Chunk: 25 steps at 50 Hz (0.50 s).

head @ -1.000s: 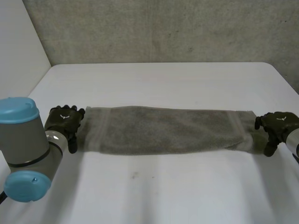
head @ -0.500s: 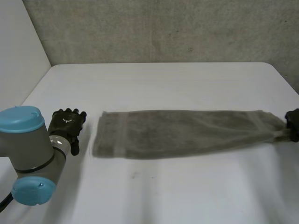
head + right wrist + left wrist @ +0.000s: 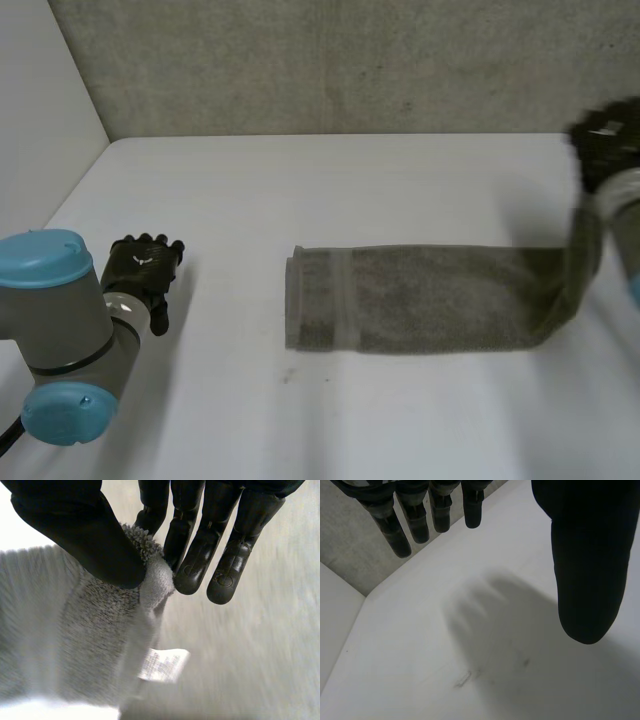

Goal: Fold the towel.

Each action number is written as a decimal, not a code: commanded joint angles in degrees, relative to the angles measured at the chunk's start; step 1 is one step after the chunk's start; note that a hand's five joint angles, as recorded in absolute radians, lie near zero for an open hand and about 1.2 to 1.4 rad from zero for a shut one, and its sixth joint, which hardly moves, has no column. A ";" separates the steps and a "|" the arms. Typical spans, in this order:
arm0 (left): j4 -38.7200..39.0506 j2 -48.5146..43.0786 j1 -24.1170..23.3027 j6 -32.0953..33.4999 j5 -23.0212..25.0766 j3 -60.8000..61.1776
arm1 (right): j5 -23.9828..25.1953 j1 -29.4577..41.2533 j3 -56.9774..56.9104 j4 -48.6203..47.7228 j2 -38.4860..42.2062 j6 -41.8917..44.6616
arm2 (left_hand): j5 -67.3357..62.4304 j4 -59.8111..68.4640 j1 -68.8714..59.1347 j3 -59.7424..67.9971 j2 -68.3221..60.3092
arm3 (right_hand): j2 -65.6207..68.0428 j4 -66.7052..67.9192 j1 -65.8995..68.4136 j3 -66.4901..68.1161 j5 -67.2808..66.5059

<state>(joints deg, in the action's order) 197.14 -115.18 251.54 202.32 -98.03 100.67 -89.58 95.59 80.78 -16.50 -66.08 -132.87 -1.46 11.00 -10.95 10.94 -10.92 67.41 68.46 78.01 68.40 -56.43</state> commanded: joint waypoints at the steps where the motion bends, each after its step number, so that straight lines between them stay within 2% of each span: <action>1: 0.00 0.39 0.00 -0.09 -0.05 0.22 | 1.59 22.58 -1.24 -4.41 4.10 -1.52 | -0.10 0.56 -0.61 0.62 -0.64 | 12.59 11.54 1.99 11.60 -13.57; 2: 0.00 0.39 0.00 -0.09 -0.05 0.22 | 2.21 26.54 -0.98 -4.42 5.77 -1.52 | -0.10 0.56 -0.61 0.62 -0.64 | 12.59 11.54 1.99 11.60 -13.57; 3: 0.00 0.57 0.00 -0.09 -0.14 0.22 | 2.21 26.58 -0.98 -4.42 5.79 -1.52 | 0.07 0.40 -0.44 0.46 -0.47 | 12.59 11.54 1.99 11.60 -13.57; 7: -0.09 0.92 -0.09 -0.09 -0.05 0.49 | 4.67 33.95 2.00 -4.24 9.64 -1.95 | 0.07 0.40 -0.44 0.46 -0.47 | 12.59 11.54 1.99 11.60 -13.57; 12: -0.09 1.62 -0.35 -0.09 0.03 0.49 | 8.44 37.82 5.52 -4.33 11.67 -1.96 | 0.24 0.23 -0.27 0.29 -0.30 | 12.59 11.54 1.99 11.60 -13.57; 17: 0.00 1.80 -0.79 -0.09 0.03 -0.65 | 9.42 38.27 5.79 -3.89 13.43 -1.60 | 0.24 0.23 -0.27 0.29 -0.30 | 11.15 10.10 0.55 10.16 -12.13; 18: 0.00 1.80 -0.79 -0.09 0.03 -0.65 | 9.16 38.01 5.88 -3.37 13.09 -1.60 | 0.24 0.23 -0.27 0.29 -0.30 | -18.51 -19.56 -29.11 -19.49 17.52; 19: 0.00 1.80 -1.05 0.09 0.03 -1.09 | 9.16 38.01 5.88 -3.36 13.08 -1.60 | 0.24 0.23 -0.27 0.29 -0.30 | -18.81 -19.85 -29.40 -19.79 17.82; 20: -0.09 1.80 -1.31 0.00 0.03 -1.79 | 8.46 37.83 5.96 -2.67 12.47 -1.78 | 0.24 0.23 -0.27 0.29 -0.30 | -49.95 -51.00 -60.55 -50.93 48.96; 21: -0.09 1.80 -1.32 0.00 0.03 -1.80 | 8.46 37.83 5.97 -2.66 12.47 -1.78 | 0.24 0.23 -0.27 0.29 -0.30 | -50.26 -51.31 -60.86 -51.24 49.27; 22: -0.09 1.80 -1.84 0.00 0.03 -2.58 | 7.59 37.66 5.97 -1.88 11.25 -2.04 | 0.24 0.23 -0.27 0.29 -0.30 | -57.41 -58.46 -68.01 -58.40 56.43; 25: -0.09 1.89 -3.59 -0.18 0.03 -4.16 | 5.74 36.17 6.66 -1.08 7.74 -3.70 | 0.07 0.39 -0.44 0.45 -0.47 | -57.41 -58.46 -68.01 -58.40 56.43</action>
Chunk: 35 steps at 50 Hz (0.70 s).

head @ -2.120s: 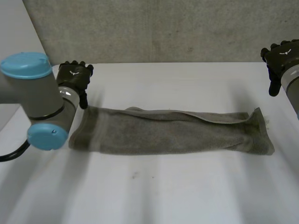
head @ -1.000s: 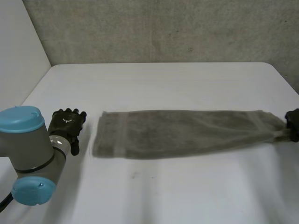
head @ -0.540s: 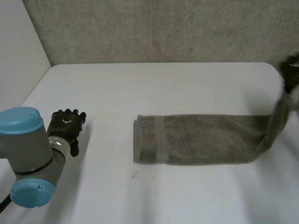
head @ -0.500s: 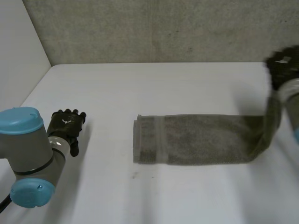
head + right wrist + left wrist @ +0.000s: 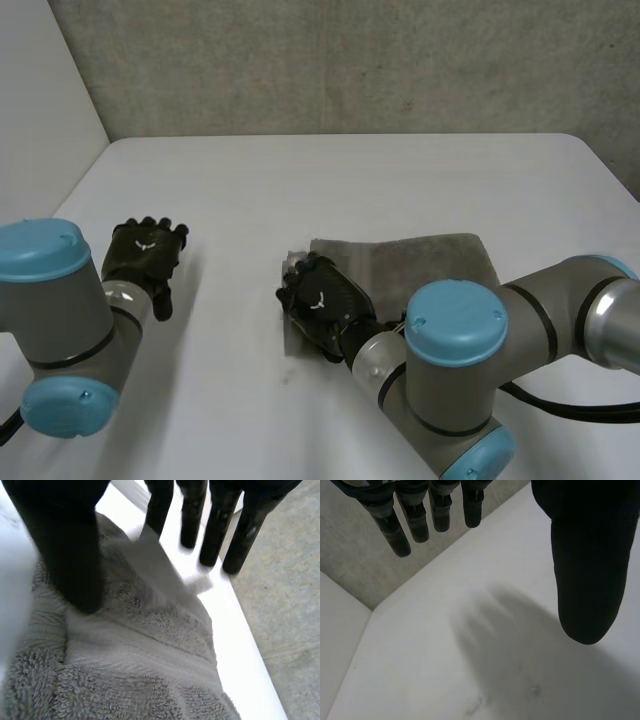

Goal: Fold the towel.

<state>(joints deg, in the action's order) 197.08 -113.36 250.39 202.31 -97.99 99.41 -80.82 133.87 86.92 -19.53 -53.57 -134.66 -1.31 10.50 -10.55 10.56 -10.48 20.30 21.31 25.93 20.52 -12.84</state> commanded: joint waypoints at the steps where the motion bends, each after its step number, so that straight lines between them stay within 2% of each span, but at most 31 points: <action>1: -0.03 0.07 -3.32 -0.33 -0.09 -3.86 | -3.38 -4.04 1.14 2.12 -6.53 -4.19 | -0.25 1.06 -1.01 1.00 -1.08 | -10.30 -11.31 -15.93 -10.52 12.84; 2: -0.03 0.07 -3.33 -0.33 -0.09 -3.87 | -3.38 -4.05 1.14 2.13 -6.55 -4.21 | -0.25 1.06 -1.01 1.00 -1.08 | -10.30 -11.31 -15.93 -10.52 12.84; 4: -0.03 0.07 -5.17 -1.38 -0.09 -5.97 | -3.82 -8.60 3.15 2.21 -10.13 -11.29 | -0.75 1.56 -1.51 1.51 -1.58 | -10.30 -11.31 -15.93 -10.52 12.84; 5: -0.03 0.07 -5.18 -1.39 -0.09 -5.98 | -3.82 -8.62 3.16 2.21 -10.15 -11.33 | -0.76 1.57 -1.51 1.51 -1.59 | -10.30 -11.31 -15.93 -10.52 12.84; 7: -0.03 -0.02 -6.14 -2.36 -0.09 -7.21 | -3.21 -13.52 6.05 2.21 -15.31 -19.38 | -0.92 1.74 -1.68 1.68 -1.75 | -10.30 -11.31 -15.93 -10.52 12.84; 10: -0.03 -0.46 -8.52 -4.64 -0.18 -10.20 | -2.86 -16.27 7.47 2.30 -17.62 -23.02 | -1.26 2.07 -2.02 2.01 -2.09 | -10.30 -11.31 -15.93 -10.52 12.84; 12: -0.29 -1.07 -11.31 -7.09 -0.18 -13.35 | -1.37 -20.91 10.44 3.00 -20.34 -27.40 | -2.10 2.91 -2.86 2.85 -2.93 | -10.30 -11.31 -15.93 -10.52 12.84; 15: -0.29 -1.95 -12.91 -8.24 -0.27 -15.03 | 0.56 -24.69 13.61 5.37 -20.96 -27.33 | -2.27 3.08 -3.03 3.02 -3.10 | -10.30 -11.31 -15.93 -10.52 12.84; 17: -0.56 -4.66 -15.97 -9.73 -0.35 -18.36 | 1.53 -26.54 15.10 6.51 -21.14 -27.33 | -2.27 3.08 -3.03 3.02 -3.10 | -10.30 -11.31 -15.93 -10.52 12.84; 18: -0.56 -4.67 -15.99 -9.74 -0.35 -18.37 | 1.54 -26.55 15.12 6.52 -21.14 -27.33 | -2.27 3.08 -3.03 3.02 -3.10 | -10.30 -11.31 -15.93 -10.52 12.84; 20: -0.65 -7.91 -18.35 -10.18 -0.35 -21.26 | 2.33 -30.40 18.00 7.31 -21.32 -27.24 | -2.27 3.08 -3.03 3.02 -3.10 | -10.30 -11.31 -15.93 -10.52 12.84; 24: -0.82 -11.34 -19.94 -10.27 -0.53 -23.11 | 2.68 -33.06 20.48 7.05 -21.32 -27.06 | -2.44 3.25 -3.20 3.19 -3.27 | -10.30 -11.31 -15.93 -10.52 12.84; 29: -0.91 -15.57 -21.44 -10.27 -0.53 -23.82 | 2.77 -35.34 22.32 6.96 -20.53 -26.18 | -2.44 3.25 -3.20 3.19 -3.27 | -1.13 -2.15 -6.77 -1.36 3.67; 35: -1.17 -18.03 -22.49 -10.35 -0.79 -22.34 | 4.35 -36.49 23.29 5.91 -17.20 -23.82 | -2.44 3.25 -3.20 3.19 -3.27 | 16.14 15.13 10.51 15.92 -13.61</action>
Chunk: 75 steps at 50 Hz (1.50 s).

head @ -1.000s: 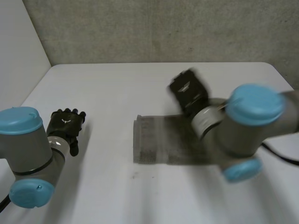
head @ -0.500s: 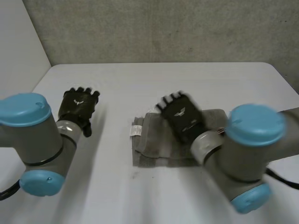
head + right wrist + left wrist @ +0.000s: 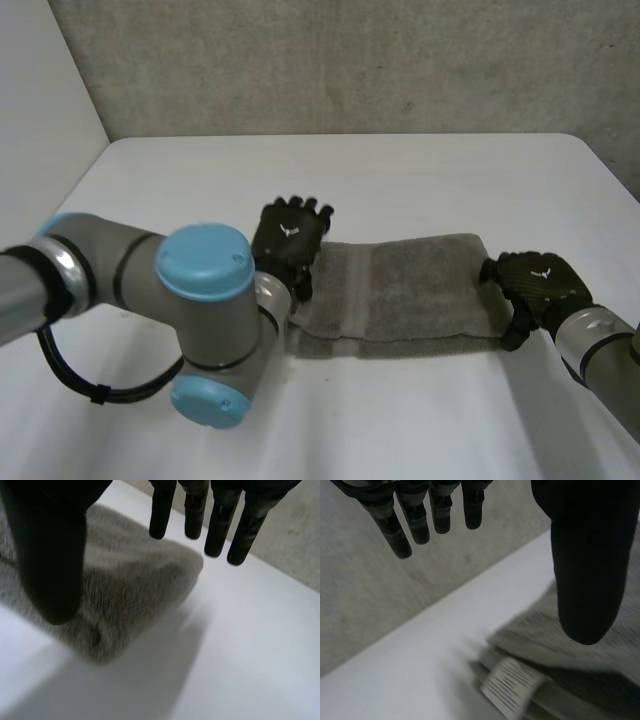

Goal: Fold the towel.

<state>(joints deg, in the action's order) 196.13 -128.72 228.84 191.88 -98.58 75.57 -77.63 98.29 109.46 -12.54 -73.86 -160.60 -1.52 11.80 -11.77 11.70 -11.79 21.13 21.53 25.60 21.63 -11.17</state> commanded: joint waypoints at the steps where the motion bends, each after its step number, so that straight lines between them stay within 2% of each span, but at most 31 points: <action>1: -0.31 -2.59 -1.02 0.08 -0.21 2.55 | 1.25 -0.91 0.66 -1.70 3.89 2.39 | -2.23 1.95 -1.97 2.05 -1.96 | 22.36 21.95 17.89 21.86 -22.32; 2: -0.31 -2.59 -1.02 0.08 -0.21 2.56 | 1.25 -0.91 0.66 -1.70 3.90 2.40 | -2.23 1.95 -1.97 2.05 -1.96 | 22.43 22.02 17.96 21.93 -22.39; 4: -0.40 -2.32 -1.02 0.08 -0.21 3.53 | 0.73 -0.82 0.40 -3.28 5.47 2.66 | -2.06 1.78 -1.80 1.88 -1.79 | 37.48 37.08 33.01 36.98 -37.44; 5: -0.40 -1.80 -1.02 0.16 -0.21 4.57 | 0.73 -0.82 0.40 -3.28 5.48 2.66 | -2.06 1.78 -1.80 1.88 -1.79 | 37.57 37.16 33.10 37.07 -37.53; 6: -0.40 -1.01 -1.02 0.17 -0.30 5.54 | 0.29 -0.73 -0.12 -3.98 6.09 2.75 | -2.06 1.78 -1.80 1.88 -1.79 | 48.39 47.99 43.92 47.89 -48.35; 7: -0.40 -1.00 -1.02 0.17 -0.30 5.55 | 0.29 -0.73 -0.13 -3.99 6.10 2.75 | -2.06 1.78 -1.80 1.88 -1.79 | 48.50 48.10 44.03 48.00 -48.46; 8: -0.40 0.21 -1.02 0.08 -0.30 6.59 | 0.03 -0.73 -0.56 -4.51 6.27 2.92 | -2.06 1.78 -1.80 1.88 -1.79 | 58.77 58.36 54.30 58.27 -58.73; 18: -0.66 9.63 -0.58 -2.91 -2.50 13.20 | -2.52 2.17 -8.04 -4.60 5.13 5.30 | -1.73 1.44 -1.47 1.55 -1.45 | 58.87 58.47 54.40 58.37 -58.83; 20: -0.66 13.04 -0.15 -4.57 -3.55 14.68 | -2.96 9.33 -12.58 -4.60 4.60 7.22 | -1.73 1.44 -1.47 1.55 -1.45 | 58.87 58.47 54.40 58.37 -58.83; 21: -0.66 13.06 -0.14 -4.58 -3.55 14.69 | -2.96 9.37 -12.61 -4.60 4.60 7.23 | -1.73 1.44 -1.47 1.55 -1.45 | 58.87 58.47 54.40 58.37 -58.83; 23: -0.75 14.64 -0.06 -5.11 -4.08 15.22 | -2.70 17.68 -17.42 -4.43 5.39 9.50 | -1.73 1.44 -1.47 1.55 -1.45 | 58.87 58.47 54.40 58.37 -58.83; 26: -1.37 17.98 1.09 -5.20 -5.57 16.89 | -2.61 21.59 -19.38 -4.43 6.18 10.92 | -1.22 0.94 -0.96 1.04 -0.95 | 58.87 58.47 54.40 58.37 -58.83; 28: -2.07 21.22 4.23 -5.11 -7.32 18.99 | -2.00 27.98 -22.79 -3.82 9.51 14.16 | -1.05 0.77 -0.80 0.87 -0.78 | 58.87 58.47 54.40 58.37 -58.83; 29: -2.07 21.23 4.25 -5.11 -7.33 19.00 | -2.00 28.01 -22.80 -3.81 9.52 14.17 | -1.05 0.77 -0.80 0.87 -0.78 | 58.87 58.47 54.40 58.37 -58.83; 31: -2.25 22.73 5.83 -5.11 -7.86 20.14 | -1.56 33.26 -24.56 -2.85 13.37 17.76 | -1.05 0.77 -0.80 0.87 -0.78 | 58.87 58.47 54.40 58.37 -58.83; 36: -2.16 26.59 10.74 -5.11 -7.25 23.91 | -0.94 37.31 -24.91 1.09 18.82 24.08 | -1.05 0.77 -0.80 0.87 -0.78 | 58.87 58.47 54.40 58.37 -58.83; 40: -2.16 26.68 11.81 -5.11 -7.16 24.27 | -0.85 37.59 -24.91 3.83 19.72 26.30 | -1.05 0.77 -0.80 0.87 -0.78 | 56.07 55.67 51.60 55.57 -56.03; 41: -2.16 26.68 11.72 -5.11 -7.16 24.18 | -0.85 37.33 -24.48 4.18 19.02 26.04 | -1.05 0.77 -0.80 0.87 -0.78 | 31.09 30.69 26.62 30.59 -31.05; 42: -2.16 26.68 11.72 -5.11 -7.16 24.18 | -0.85 37.32 -24.47 4.19 19.02 26.04 | -1.05 0.77 -0.80 0.87 -0.78 | 30.84 30.44 26.37 30.34 -30.80; 43: -2.16 26.68 11.55 -5.11 -7.07 23.92 | -1.03 37.15 -24.21 4.01 17.80 25.08 | -1.05 0.77 -0.80 0.87 -0.78 | 6.69 6.29 2.22 6.19 -6.65; 44: -2.07 26.59 11.37 -5.11 -7.07 23.31 | -1.20 36.89 -24.04 3.84 16.05 22.81 | -1.05 0.77 -0.80 0.87 -0.78 | -11.13 -11.53 -15.60 -11.63 11.17; 45: -2.07 26.59 11.37 -5.11 -7.07 23.30 | -1.21 36.88 -24.03 3.83 16.03 22.79 | -1.05 0.77 -0.80 0.87 -0.78 | -11.13 -11.53 -15.60 -11.63 11.17; 47: -1.90 26.07 11.19 -5.11 -6.98 22.60 | -1.21 35.14 -23.16 3.31 12.44 15.71 | -1.22 0.94 -0.96 1.04 -0.95 | -11.13 -11.53 -15.60 -11.63 11.17; 50: -1.63 25.01 10.31 -5.11 -6.10 19.88 | -1.38 33.28 -22.28 3.13 10.58 11.80 | -1.56 1.27 -1.30 1.38 -1.29 | -11.13 -11.53 -15.60 -11.63 11.17; 52: -1.54 23.17 8.22 -5.28 -4.18 16.64 | -1.47 29.43 -20.09 3.04 6.12 4.19 | -1.89 1.61 -1.63 1.71 -1.62 | -11.13 -11.53 -15.60 -11.63 11.17; 55: -1.37 21.94 6.02 -5.55 -3.21 13.13 | -1.47 25.57 -17.98 3.13 2.33 -2.75 | -2.73 2.45 -2.47 2.55 -2.46 | -11.13 -11.53 -15.60 -11.63 11.17; 56: -1.37 21.94 6.01 -5.55 -3.20 13.11 | -1.47 25.55 -17.97 3.13 2.32 -2.79 | -2.74 2.45 -2.48 2.56 -2.46 | -11.13 -11.53 -15.60 -11.63 11.17; 58: -1.37 20.97 5.04 -6.07 -3.20 11.26 | -1.21 21.09 -16.39 3.31 -0.05 -8.21 | -4.59 4.30 -4.33 4.41 -4.31 | -11.13 -11.53 -15.60 -11.63 11.17; 60: -1.72 17.30 3.47 -8.70 -3.11 7.59 | -0.95 18.98 -16.04 3.57 -0.58 -10.50 | -6.93 6.64 -6.67 6.75 -6.66 | -11.13 -11.53 -15.60 -11.63 11.17; 67: -5.31 7.98 -0.93 -14.50 -3.11 -0.15 | -0.68 15.35 -17.44 5.94 0.47 -14.57 | -7.11 6.82 -6.85 6.93 -6.84 | -11.13 -11.53 -15.60 -11.63 11.17; 75: -13.67 0.14 -1.64 -17.50 -3.90 -1.22 | 6.00 15.26 -26.23 16.58 12.42 -14.48 | -5.60 5.31 -5.34 5.42 -5.32 | -11.13 -11.53 -15.60 -11.63 11.17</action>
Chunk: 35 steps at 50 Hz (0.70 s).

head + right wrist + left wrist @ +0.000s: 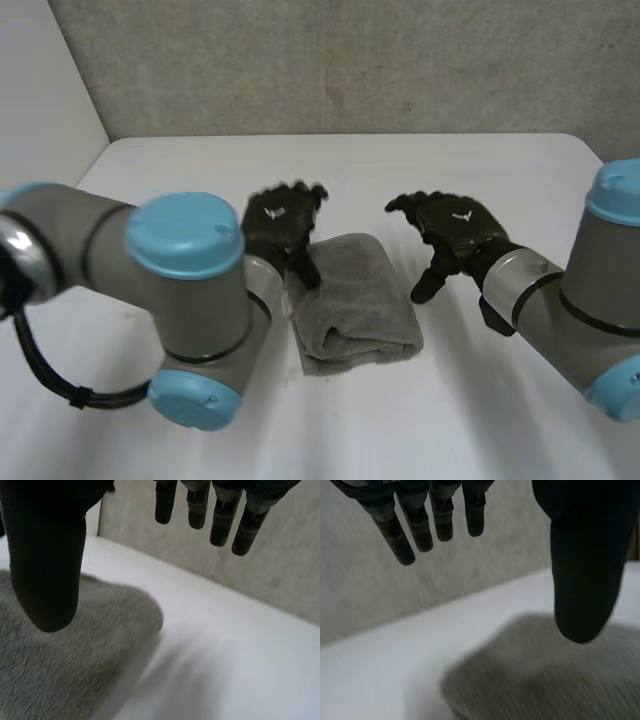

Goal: Fold the towel.

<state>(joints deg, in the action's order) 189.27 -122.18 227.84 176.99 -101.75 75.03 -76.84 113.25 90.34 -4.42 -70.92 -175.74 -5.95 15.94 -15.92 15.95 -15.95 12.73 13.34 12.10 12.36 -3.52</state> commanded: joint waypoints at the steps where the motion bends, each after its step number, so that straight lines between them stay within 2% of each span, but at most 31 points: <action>1: -7.59 -6.84 -0.56 -2.96 -1.08 0.19 | 5.56 0.56 -8.93 10.12 11.92 0.83 | -0.50 0.50 -0.53 0.49 -0.49 | -2.73 -3.34 -2.10 -2.36 3.52; 7: -7.60 -6.93 -0.29 -2.79 -3.37 4.85 | 5.21 1.27 -14.39 12.33 18.70 5.39 | 2.19 -2.19 2.16 -2.20 2.20 | -2.73 -3.34 -2.10 -2.36 3.52; 16: -7.60 -2.01 -0.47 -2.52 -4.25 5.74 | 5.03 3.38 -16.07 12.42 18.10 9.80 | 3.71 -3.71 3.68 -3.72 3.72 | -2.73 -3.34 -2.10 -2.36 3.52; 19: -7.60 1.42 -0.64 -2.17 -4.16 5.56 | 4.86 4.00 -16.78 12.42 13.53 9.10 | 4.05 -4.05 4.02 -4.06 4.06 | -2.73 -3.34 -2.10 -2.36 3.52; 21: -7.69 3.44 -0.56 -2.08 -4.25 5.21 | 2.94 4.08 -16.95 11.99 7.67 8.49 | 4.05 -4.05 4.02 -4.06 4.06 | -2.73 -3.34 -2.10 -2.36 3.52; 24: -7.87 8.01 -0.38 -1.73 -4.25 4.68 | 1.08 4.08 -17.30 11.90 4.74 7.95 | 4.22 -4.22 4.19 -4.23 4.23 | -2.73 -3.34 -2.10 -2.36 3.52; 26: -8.39 12.47 0.23 -1.12 -4.16 3.55 | -3.64 3.91 -18.61 11.90 -0.51 6.73 | 4.72 -4.72 4.69 -4.73 4.73 | -2.73 -3.34 -2.10 -2.36 3.52; 27: -8.39 12.50 0.24 -1.12 -4.16 3.54 | -3.67 3.91 -18.62 11.90 -0.54 6.72 | 4.72 -4.72 4.69 -4.73 4.73 | -2.73 -3.34 -2.10 -2.36 3.52; 29: -8.75 14.87 0.59 -0.77 -4.16 3.10 | -8.04 3.38 -19.85 11.90 -4.65 5.94 | 4.72 -4.72 4.69 -4.73 4.73 | -2.73 -3.34 -2.10 -2.36 3.52; 35: -12.96 23.75 5.25 2.84 -4.16 1.52 | -13.33 3.12 -21.43 11.90 -9.41 5.85 | 4.55 -4.55 4.52 -4.56 4.56 | -2.73 -3.34 -2.10 -2.36 3.52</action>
<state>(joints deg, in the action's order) 180.11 -106.66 228.93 176.52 -105.95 78.07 -82.77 116.89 71.05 7.45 -73.80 -169.31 -1.25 10.57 -10.56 10.59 -10.52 12.73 13.17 11.59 12.36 -3.21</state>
